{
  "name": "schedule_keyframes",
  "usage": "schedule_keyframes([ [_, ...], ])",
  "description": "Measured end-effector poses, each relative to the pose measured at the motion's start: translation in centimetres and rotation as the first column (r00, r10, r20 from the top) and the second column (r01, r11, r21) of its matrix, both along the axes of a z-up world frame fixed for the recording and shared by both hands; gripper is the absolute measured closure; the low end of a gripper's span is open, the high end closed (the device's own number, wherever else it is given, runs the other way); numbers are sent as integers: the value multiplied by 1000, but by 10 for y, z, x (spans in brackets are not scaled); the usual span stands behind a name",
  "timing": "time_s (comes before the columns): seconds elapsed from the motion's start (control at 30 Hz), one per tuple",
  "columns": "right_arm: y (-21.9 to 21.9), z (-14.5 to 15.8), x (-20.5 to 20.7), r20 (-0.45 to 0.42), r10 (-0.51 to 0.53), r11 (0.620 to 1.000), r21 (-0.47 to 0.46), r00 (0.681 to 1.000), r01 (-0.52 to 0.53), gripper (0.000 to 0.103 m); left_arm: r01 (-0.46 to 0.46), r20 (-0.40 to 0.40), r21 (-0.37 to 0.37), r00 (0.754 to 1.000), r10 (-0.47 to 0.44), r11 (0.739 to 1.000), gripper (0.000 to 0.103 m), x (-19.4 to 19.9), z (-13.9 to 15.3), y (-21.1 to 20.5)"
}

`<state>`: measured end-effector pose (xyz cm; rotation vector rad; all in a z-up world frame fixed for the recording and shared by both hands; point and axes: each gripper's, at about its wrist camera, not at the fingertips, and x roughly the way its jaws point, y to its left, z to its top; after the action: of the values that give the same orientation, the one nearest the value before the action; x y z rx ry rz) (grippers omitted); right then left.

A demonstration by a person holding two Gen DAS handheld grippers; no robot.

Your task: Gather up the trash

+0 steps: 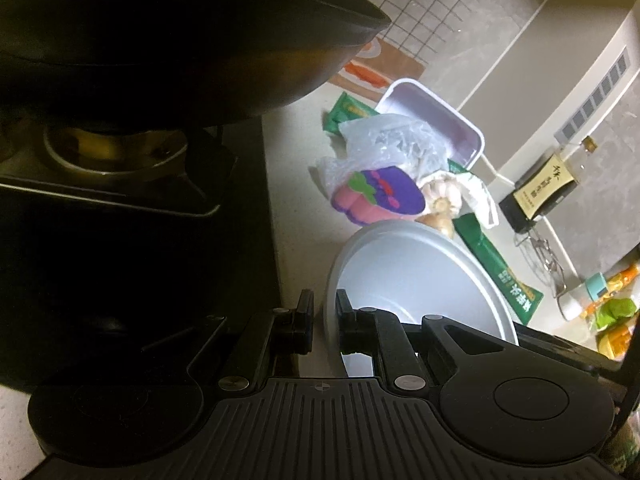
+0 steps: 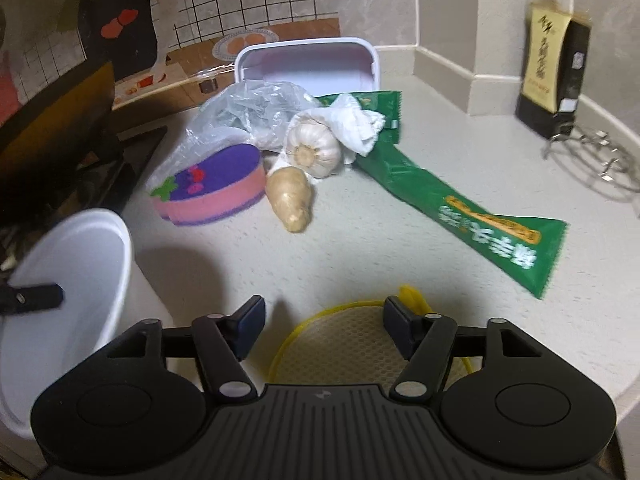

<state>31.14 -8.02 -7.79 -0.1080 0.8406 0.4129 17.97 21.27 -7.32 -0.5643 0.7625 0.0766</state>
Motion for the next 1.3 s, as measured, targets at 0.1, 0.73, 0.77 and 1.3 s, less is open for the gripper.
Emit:
schedule_keyframes([
  [0.1,-9,1,-7,18,-22,1000,7,1000,22,22,-8,-18,-48,1000,7,999,90,0,-1,3],
  [0.73,-21,15,-29,97,-16,995,-94,995,26,6,35,7,-27,999,-35,999,90,-2,-1,-14],
  [0.77,-23,15,-29,90,-13,994,-103,996,22,6,33,9,-35,999,-33,999,90,-2,-2,-13],
  [1.3,-27,-14,-24,-39,-106,993,-47,994,105,0,16,8,-57,1000,-16,998,90,-8,-3,-6],
])
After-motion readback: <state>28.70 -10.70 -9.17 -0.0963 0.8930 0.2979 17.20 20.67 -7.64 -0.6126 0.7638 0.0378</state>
